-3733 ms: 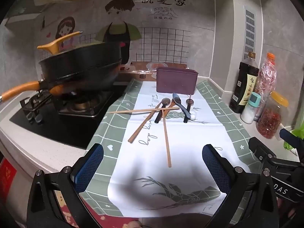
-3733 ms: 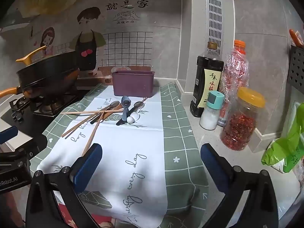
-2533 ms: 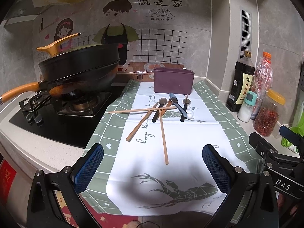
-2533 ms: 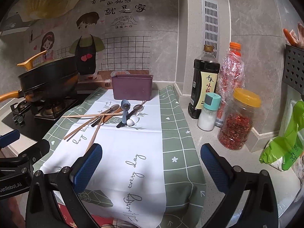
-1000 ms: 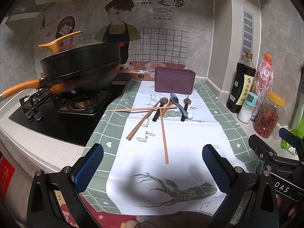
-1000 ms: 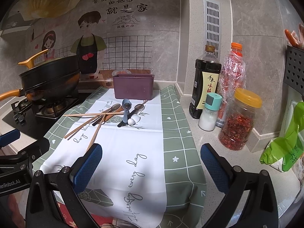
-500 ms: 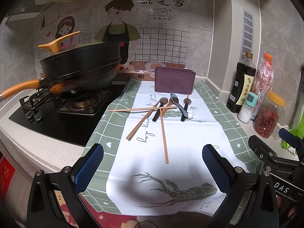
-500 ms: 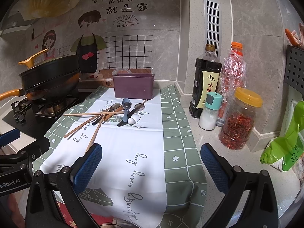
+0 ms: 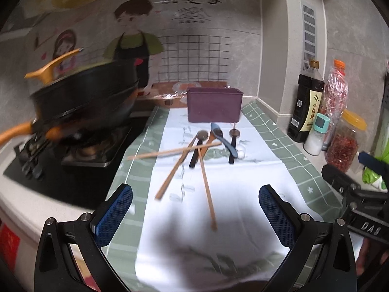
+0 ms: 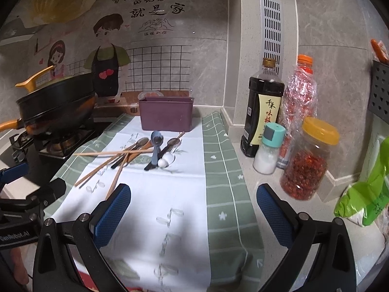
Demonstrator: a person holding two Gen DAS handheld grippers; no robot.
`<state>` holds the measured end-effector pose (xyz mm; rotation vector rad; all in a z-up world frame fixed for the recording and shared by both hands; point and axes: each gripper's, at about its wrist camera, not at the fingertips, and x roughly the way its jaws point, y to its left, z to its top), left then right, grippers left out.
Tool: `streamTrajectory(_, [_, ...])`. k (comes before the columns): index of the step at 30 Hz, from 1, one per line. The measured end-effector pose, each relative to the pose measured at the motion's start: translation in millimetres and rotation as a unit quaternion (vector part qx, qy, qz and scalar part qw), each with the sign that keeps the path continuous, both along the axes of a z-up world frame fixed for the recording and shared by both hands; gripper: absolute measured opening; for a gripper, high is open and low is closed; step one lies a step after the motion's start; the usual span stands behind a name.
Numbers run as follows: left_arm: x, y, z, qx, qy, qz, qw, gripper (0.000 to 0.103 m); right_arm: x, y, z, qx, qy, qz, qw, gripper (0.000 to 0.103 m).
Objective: Organize utensils
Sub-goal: 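Lower the left tool and the right tool toward the wooden chopsticks on the cloth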
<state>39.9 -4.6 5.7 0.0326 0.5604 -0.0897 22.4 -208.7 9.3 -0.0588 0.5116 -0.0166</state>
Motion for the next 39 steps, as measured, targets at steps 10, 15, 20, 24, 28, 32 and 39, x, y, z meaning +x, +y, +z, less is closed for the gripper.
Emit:
streamTrajectory(10, [81.4,17.9,-0.3,0.010,0.011,-0.035,0.9993,0.103,82.9,15.4,15.3,-0.007,0.014,-0.028,0.999,0.103])
streamTrajectory(15, [114.3,32.5,-10.7,0.012,0.038,-0.059,0.9975,0.102,129.9,33.9,8.8,-0.027,0.049,-0.039,0.998,0.103])
streamTrajectory(20, [145.2,42.3,-23.5,0.019,0.087,-0.081,0.9927,0.096,159.1,48.9,-1.7,-0.024,0.099,-0.038,0.994,0.103])
streamTrajectory(24, [166.7,52.8,-36.7,0.001,0.125,-0.077,0.9892,0.093,164.5,51.2,-14.9,-0.033,0.113,-0.034,0.992,0.103])
streamTrajectory(28, [186.7,69.1,-43.0,-0.034,0.162,-0.052,0.9849,0.088,165.7,48.6,-34.9,-0.017,0.142,-0.010,0.990,0.103])
streamTrajectory(32, [196.5,75.0,-43.5,-0.032,0.171,-0.021,0.9846,0.082,162.6,62.5,-55.1,0.003,0.157,0.076,0.985,0.074])
streamTrajectory(39, [181.8,91.7,-45.0,-0.003,0.176,0.001,0.9844,0.079,188.8,115.9,-83.0,0.014,0.201,0.175,0.964,0.025])
